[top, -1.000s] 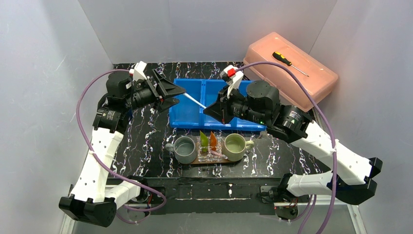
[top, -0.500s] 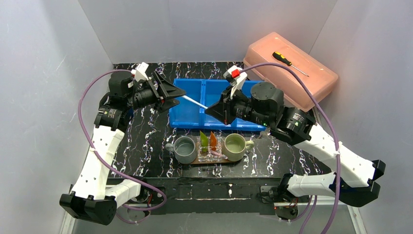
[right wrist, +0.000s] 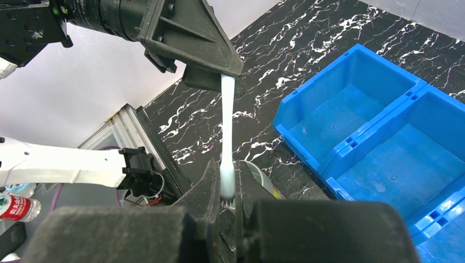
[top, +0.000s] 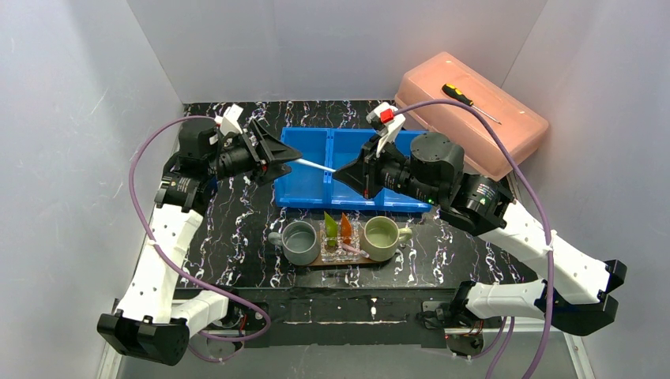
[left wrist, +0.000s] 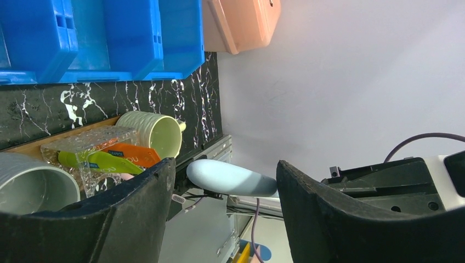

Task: Prepare toiletry sets of a toothbrush and toothpaste on the tray

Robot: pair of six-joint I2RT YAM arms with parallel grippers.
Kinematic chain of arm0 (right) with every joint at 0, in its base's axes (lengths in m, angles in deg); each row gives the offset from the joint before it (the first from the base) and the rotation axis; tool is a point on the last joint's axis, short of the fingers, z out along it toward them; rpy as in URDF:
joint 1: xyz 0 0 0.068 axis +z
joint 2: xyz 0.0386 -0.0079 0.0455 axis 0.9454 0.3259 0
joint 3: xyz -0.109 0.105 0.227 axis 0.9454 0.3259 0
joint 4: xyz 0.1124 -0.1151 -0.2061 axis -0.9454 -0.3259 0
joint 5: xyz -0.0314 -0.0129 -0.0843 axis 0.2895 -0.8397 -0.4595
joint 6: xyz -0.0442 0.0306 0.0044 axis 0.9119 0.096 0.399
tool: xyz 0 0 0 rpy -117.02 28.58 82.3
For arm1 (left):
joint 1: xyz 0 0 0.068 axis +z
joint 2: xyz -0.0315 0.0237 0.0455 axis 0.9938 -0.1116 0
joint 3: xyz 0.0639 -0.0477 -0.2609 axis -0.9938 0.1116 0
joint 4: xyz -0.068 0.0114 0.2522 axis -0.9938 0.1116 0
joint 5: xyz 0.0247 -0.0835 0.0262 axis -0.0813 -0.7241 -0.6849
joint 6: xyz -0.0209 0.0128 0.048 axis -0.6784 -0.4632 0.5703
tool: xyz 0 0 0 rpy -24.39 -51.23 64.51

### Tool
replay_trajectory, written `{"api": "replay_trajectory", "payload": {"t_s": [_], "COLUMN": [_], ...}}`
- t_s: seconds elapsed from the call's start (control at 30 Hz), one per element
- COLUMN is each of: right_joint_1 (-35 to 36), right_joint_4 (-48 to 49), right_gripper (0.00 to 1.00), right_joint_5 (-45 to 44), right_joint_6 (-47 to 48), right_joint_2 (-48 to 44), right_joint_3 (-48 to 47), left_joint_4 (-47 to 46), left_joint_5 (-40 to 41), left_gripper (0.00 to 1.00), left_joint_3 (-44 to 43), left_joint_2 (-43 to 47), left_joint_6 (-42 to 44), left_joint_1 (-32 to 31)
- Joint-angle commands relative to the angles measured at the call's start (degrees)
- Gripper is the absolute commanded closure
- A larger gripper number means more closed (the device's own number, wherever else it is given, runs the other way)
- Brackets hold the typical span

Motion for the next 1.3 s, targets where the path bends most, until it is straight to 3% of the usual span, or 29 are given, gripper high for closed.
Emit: {"api": "replay_trajectory", "payload": {"t_s": [0.0,0.97,1.27], "right_joint_1": [-0.1,-0.1,-0.1], "right_joint_4": [8.0,10.1,11.7], "right_gripper": [0.99,0.99,0.99], "right_joint_5": [-1.6,-4.2,-4.2], "right_joint_6": [0.1,-0.7,-2.3], "right_joint_2": [-2.0,-2.5,-2.5], "right_joint_3": [-1.1,-0.3,-0.5], "left_joint_4": [2.2,2.2,2.2], "left_joint_5": [-1.3,-2.6,-3.4], "left_gripper": [0.35,0.37,0.37], "left_joint_3": [1.4,6.0,10.4], "left_joint_2": [1.1,4.1,8.8], "left_joint_6": [2.0,1.6,0.4], "left_joint_1": [0.1,0.1,0.1]}}
